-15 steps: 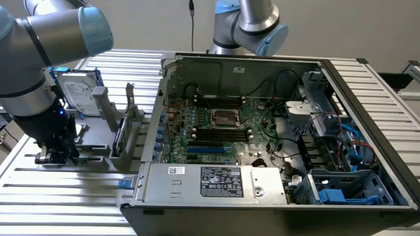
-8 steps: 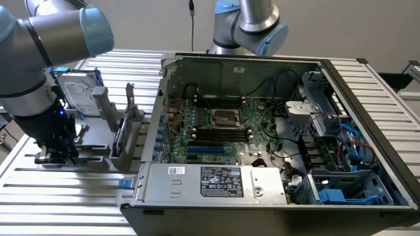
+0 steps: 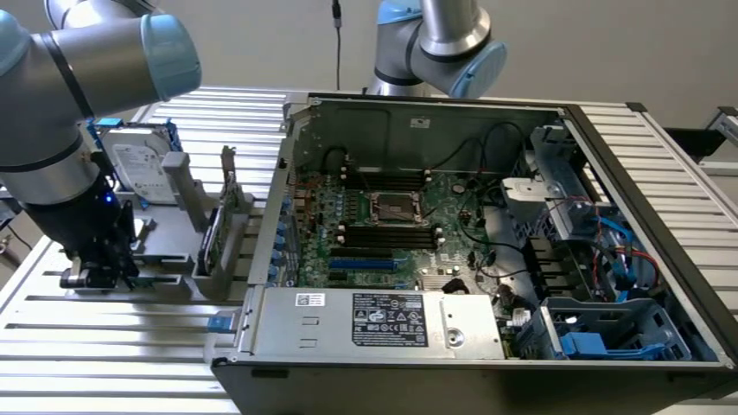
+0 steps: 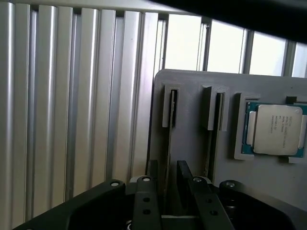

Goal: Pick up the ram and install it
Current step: 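Insert the ram into the slot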

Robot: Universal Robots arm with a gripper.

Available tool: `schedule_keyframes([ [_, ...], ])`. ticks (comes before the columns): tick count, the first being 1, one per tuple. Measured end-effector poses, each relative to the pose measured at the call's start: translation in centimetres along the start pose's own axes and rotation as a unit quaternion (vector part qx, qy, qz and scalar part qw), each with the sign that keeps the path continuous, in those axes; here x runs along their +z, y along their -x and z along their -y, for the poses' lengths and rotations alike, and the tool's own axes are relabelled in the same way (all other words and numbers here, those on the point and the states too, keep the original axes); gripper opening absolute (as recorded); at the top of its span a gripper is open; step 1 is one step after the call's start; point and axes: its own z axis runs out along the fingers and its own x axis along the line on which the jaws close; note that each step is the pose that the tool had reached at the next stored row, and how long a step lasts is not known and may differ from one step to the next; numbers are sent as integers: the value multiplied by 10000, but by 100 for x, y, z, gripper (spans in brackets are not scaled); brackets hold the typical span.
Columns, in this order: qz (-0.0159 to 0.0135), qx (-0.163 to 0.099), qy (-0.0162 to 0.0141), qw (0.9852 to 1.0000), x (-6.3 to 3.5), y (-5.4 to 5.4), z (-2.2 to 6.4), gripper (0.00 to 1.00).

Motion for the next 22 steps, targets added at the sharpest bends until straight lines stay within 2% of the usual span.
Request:
schedule_keyframes([
  [5,2,48,1,10000,0,2,2,28],
  [6,2,53,1,10000,0,2,2,22],
  [7,3,57,1,10000,0,3,2,22],
  [8,3,61,1,10000,0,3,2,15],
  [16,4,80,8,10000,0,3,3,15],
  [22,8,246,17,9997,0,3,4,15],
])
